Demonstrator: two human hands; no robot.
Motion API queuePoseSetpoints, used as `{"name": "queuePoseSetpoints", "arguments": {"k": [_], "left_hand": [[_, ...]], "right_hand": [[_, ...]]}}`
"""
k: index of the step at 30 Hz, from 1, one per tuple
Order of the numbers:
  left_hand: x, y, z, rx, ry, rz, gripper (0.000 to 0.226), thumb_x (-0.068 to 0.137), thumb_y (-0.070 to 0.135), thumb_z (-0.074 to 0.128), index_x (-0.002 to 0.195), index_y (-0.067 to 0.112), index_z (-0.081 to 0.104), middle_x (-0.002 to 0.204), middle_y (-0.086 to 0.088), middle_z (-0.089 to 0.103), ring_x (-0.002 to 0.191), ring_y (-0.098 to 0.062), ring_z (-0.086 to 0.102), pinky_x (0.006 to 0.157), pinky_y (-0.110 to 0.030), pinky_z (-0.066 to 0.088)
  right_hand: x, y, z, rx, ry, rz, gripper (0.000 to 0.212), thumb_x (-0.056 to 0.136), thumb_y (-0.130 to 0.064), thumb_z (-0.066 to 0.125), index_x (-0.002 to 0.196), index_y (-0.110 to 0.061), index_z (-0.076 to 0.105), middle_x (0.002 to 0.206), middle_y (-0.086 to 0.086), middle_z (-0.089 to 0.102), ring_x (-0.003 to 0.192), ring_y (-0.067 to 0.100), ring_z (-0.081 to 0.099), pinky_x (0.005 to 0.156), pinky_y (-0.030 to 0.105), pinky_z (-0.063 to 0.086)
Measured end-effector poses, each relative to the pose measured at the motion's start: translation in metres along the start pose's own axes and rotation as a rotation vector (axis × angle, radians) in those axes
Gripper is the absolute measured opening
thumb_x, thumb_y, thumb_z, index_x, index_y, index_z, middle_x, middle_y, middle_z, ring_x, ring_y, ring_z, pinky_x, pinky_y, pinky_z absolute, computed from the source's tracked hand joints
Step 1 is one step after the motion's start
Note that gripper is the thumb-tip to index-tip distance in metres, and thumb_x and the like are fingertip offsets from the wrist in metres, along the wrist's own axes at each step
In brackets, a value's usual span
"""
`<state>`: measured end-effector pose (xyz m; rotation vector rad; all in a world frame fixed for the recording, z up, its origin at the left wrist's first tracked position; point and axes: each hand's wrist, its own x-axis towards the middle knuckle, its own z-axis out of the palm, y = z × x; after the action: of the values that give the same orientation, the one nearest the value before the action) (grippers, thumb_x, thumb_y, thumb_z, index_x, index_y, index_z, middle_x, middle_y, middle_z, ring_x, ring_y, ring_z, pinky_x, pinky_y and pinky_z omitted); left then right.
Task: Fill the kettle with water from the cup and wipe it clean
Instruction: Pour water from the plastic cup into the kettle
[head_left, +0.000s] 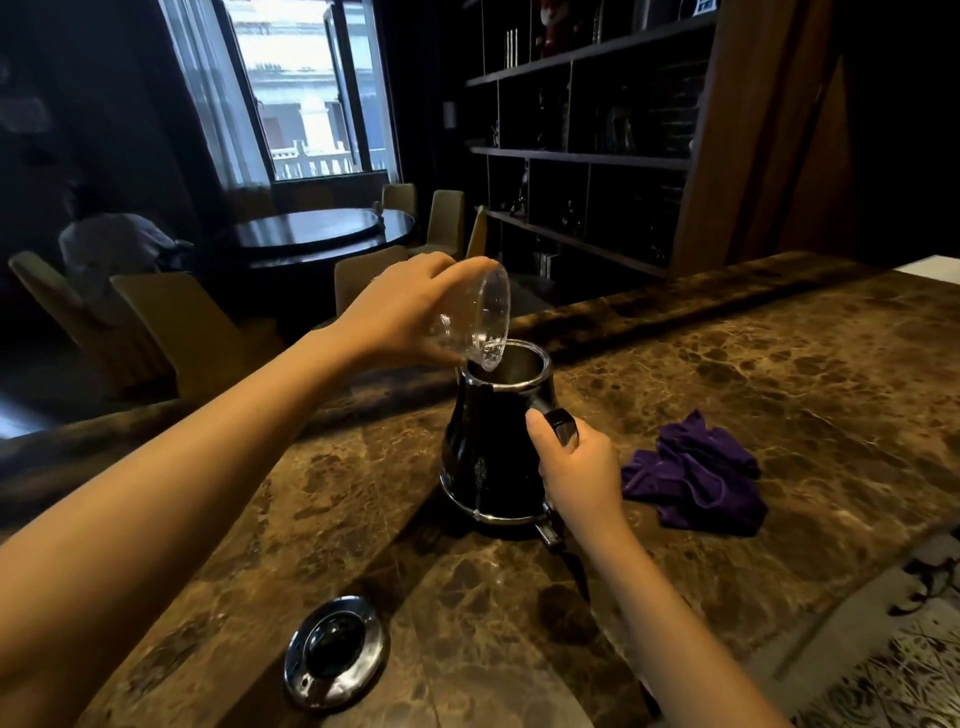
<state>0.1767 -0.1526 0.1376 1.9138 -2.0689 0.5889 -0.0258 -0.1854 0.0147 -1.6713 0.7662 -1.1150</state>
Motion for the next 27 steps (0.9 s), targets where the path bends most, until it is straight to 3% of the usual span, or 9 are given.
{"name": "queuePoseSetpoints", "arguments": {"k": [3,6,10,14,20,22,24,27], "left_hand": [[-0.015,0.001,-0.002,-0.287,0.039,-0.161,0.096,0.062,0.036,0.08,0.141,0.026,0.026,0.132,-0.005,0.049,0.114,-0.018,0.046,0.095,-0.034,0.041],[-0.036,-0.003,0.002,-0.518,0.137,-0.355,0.095,0.061,0.034,0.08,0.138,0.03,0.024,0.123,0.003,0.05,0.108,-0.011,0.047,0.092,-0.029,0.038],[-0.076,-0.016,0.015,-0.76,0.289,-0.618,0.097,0.06,0.039,0.079,0.137,0.03,0.021,0.128,-0.003,0.051,0.114,-0.016,0.051,0.095,-0.034,0.041],[-0.123,-0.012,0.034,-1.082,0.484,-0.903,0.081,0.065,0.03,0.075,0.131,0.011,0.032,0.126,-0.008,0.054,0.11,-0.014,0.056,0.079,-0.019,0.051],[-0.173,0.007,0.063,-0.997,0.447,-1.015,0.07,0.073,0.013,0.072,0.129,0.01,0.031,0.118,-0.006,0.052,0.089,-0.004,0.056,0.065,-0.006,0.047],[-0.184,0.008,0.069,-0.993,0.421,-1.021,0.074,0.068,0.018,0.076,0.127,0.015,0.032,0.12,-0.005,0.053,0.099,-0.012,0.058,0.077,-0.014,0.049],[-0.194,0.009,0.075,-0.981,0.385,-1.024,0.08,0.062,0.027,0.079,0.126,0.019,0.033,0.121,-0.004,0.054,0.108,-0.019,0.057,0.092,-0.031,0.047],[-0.2,0.013,0.079,-0.926,0.347,-1.03,0.083,0.065,0.025,0.078,0.131,0.017,0.029,0.124,-0.004,0.052,0.11,-0.016,0.052,0.093,-0.029,0.041]], "right_hand": [[0.0,0.0,0.0,0.005,0.0,0.001,0.041,0.087,-0.034,0.057,0.05,-0.022,0.042,0.047,-0.007,0.045,0.045,0.009,0.042,0.047,0.026,0.034],[0.0,0.003,0.0,0.025,-0.001,0.005,0.042,0.086,-0.035,0.058,0.049,-0.026,0.042,0.041,-0.011,0.045,0.045,0.011,0.043,0.048,0.029,0.034],[0.001,0.003,0.0,0.023,-0.012,0.02,0.037,0.086,-0.037,0.057,0.053,-0.023,0.045,0.049,-0.006,0.048,0.05,0.016,0.046,0.052,0.032,0.037],[0.001,0.0,0.0,-0.004,-0.009,-0.001,0.036,0.087,-0.034,0.056,0.055,-0.02,0.046,0.052,-0.003,0.048,0.052,0.016,0.046,0.054,0.032,0.037],[0.0,0.0,0.0,0.008,0.008,-0.025,0.04,0.088,-0.032,0.056,0.052,-0.022,0.042,0.049,-0.003,0.044,0.049,0.017,0.042,0.053,0.033,0.034],[0.0,0.001,0.001,0.011,0.006,-0.027,0.041,0.087,-0.034,0.057,0.05,-0.026,0.041,0.047,-0.005,0.043,0.047,0.018,0.041,0.053,0.035,0.034],[0.001,0.004,0.001,0.028,0.0,-0.021,0.044,0.087,-0.035,0.057,0.046,-0.028,0.042,0.043,-0.011,0.043,0.045,0.017,0.041,0.052,0.035,0.034],[0.001,0.005,0.001,0.021,-0.018,-0.035,0.047,0.087,-0.037,0.056,0.042,-0.03,0.043,0.037,-0.011,0.043,0.044,0.016,0.039,0.051,0.034,0.033]]}}
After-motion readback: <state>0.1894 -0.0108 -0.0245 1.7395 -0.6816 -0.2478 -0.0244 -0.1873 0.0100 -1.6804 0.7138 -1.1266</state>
